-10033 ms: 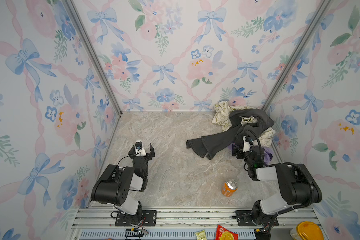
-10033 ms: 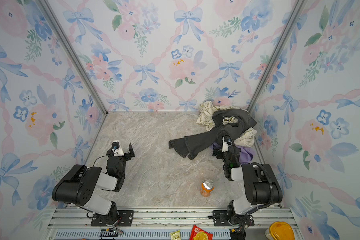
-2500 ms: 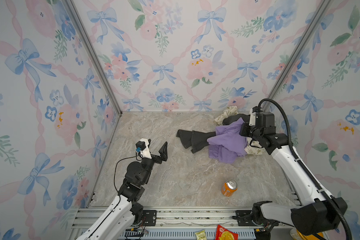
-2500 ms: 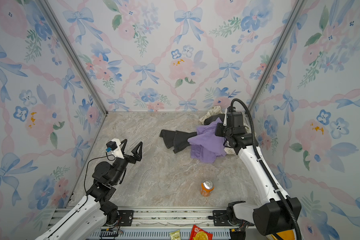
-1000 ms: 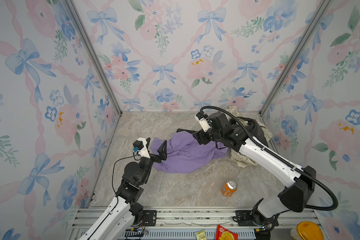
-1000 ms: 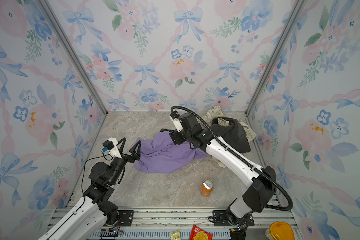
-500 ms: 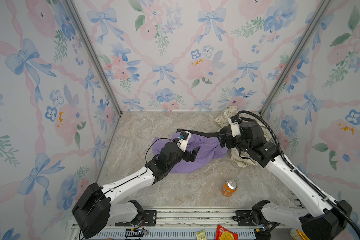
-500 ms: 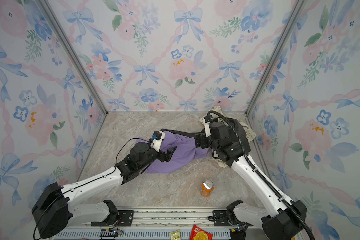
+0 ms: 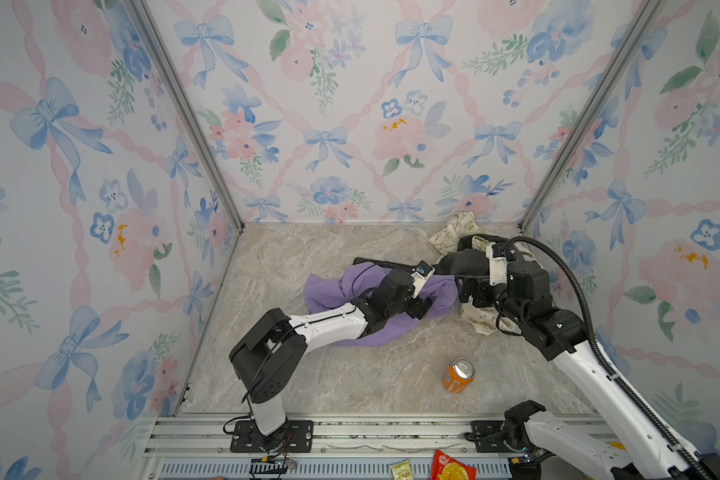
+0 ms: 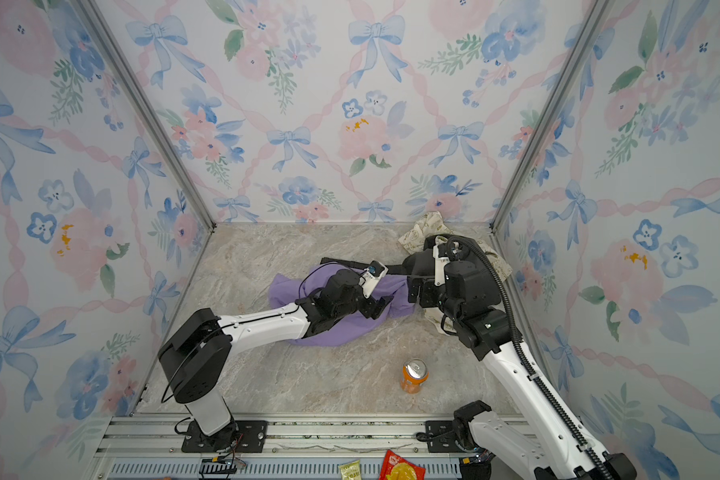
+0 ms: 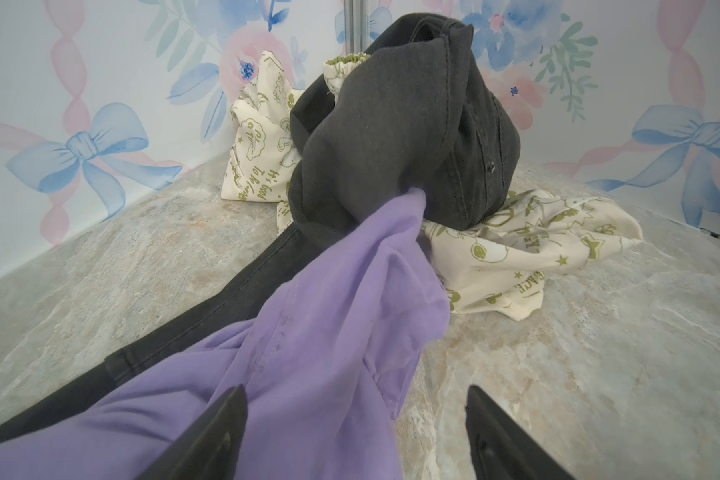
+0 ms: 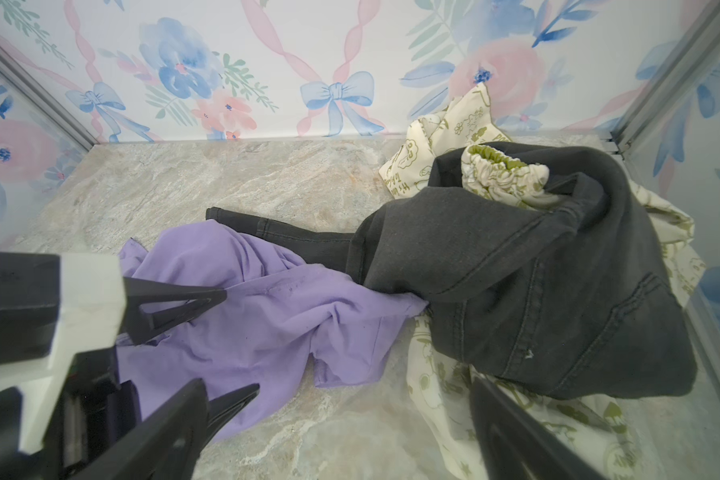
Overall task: Pick out a specific cloth from the pile
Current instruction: 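Grasp the lavender shirt with the left gripper while the right gripper releases it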
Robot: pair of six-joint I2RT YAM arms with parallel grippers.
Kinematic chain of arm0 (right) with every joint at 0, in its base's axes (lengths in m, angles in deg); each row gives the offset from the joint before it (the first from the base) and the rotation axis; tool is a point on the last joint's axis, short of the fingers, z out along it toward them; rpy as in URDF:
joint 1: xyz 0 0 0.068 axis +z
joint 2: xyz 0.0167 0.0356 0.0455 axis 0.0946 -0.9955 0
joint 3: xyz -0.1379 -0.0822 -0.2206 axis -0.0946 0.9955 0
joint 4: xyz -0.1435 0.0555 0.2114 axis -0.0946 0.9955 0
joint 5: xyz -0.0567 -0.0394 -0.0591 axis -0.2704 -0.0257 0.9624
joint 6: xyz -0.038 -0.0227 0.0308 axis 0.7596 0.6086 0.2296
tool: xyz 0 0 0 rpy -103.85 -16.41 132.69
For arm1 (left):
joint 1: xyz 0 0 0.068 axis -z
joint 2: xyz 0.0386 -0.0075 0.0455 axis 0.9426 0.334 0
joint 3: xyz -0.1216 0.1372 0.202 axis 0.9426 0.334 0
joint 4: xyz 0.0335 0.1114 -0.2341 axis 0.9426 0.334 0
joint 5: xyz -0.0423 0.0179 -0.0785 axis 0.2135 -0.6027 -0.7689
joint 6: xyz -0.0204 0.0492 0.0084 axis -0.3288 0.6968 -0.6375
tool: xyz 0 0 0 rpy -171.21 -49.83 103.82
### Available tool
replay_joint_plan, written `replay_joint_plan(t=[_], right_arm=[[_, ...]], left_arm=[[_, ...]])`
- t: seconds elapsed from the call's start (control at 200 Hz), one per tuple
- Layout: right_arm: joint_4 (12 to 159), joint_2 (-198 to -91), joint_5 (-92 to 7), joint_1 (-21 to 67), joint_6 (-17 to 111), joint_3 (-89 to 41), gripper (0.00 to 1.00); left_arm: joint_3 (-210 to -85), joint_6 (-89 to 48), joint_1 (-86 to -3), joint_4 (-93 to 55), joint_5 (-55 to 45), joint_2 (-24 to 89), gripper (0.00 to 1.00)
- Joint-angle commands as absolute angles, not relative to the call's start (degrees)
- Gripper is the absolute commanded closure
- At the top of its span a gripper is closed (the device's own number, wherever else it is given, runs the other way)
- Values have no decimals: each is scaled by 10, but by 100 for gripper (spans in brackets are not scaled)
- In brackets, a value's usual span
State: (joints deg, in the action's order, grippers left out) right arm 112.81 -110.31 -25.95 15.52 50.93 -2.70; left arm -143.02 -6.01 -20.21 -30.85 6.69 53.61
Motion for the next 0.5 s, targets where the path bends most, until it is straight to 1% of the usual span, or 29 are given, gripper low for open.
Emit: replay_joint_plan(t=[0.0, 0.1, 0.215, 0.375, 0.495], right_arm=[[1131, -1085, -256, 146, 498, -16, 0], [1134, -1076, -258, 142, 500, -13, 0], [1136, -1067, -258, 138, 502, -9, 0], [1136, -1057, -258, 131, 508, 4, 0], [1128, -1054, -262, 122, 508, 14, 0]], left_arm=[[-1471, -48, -200, -301, 75, 583, 20], [-1509, -48, -202, -293, 82, 624, 26], [-1532, -62, -215, -293, 62, 655, 37], [-1528, -77, -234, -293, 36, 655, 61], [-1520, -80, -235, -296, 26, 638, 85]])
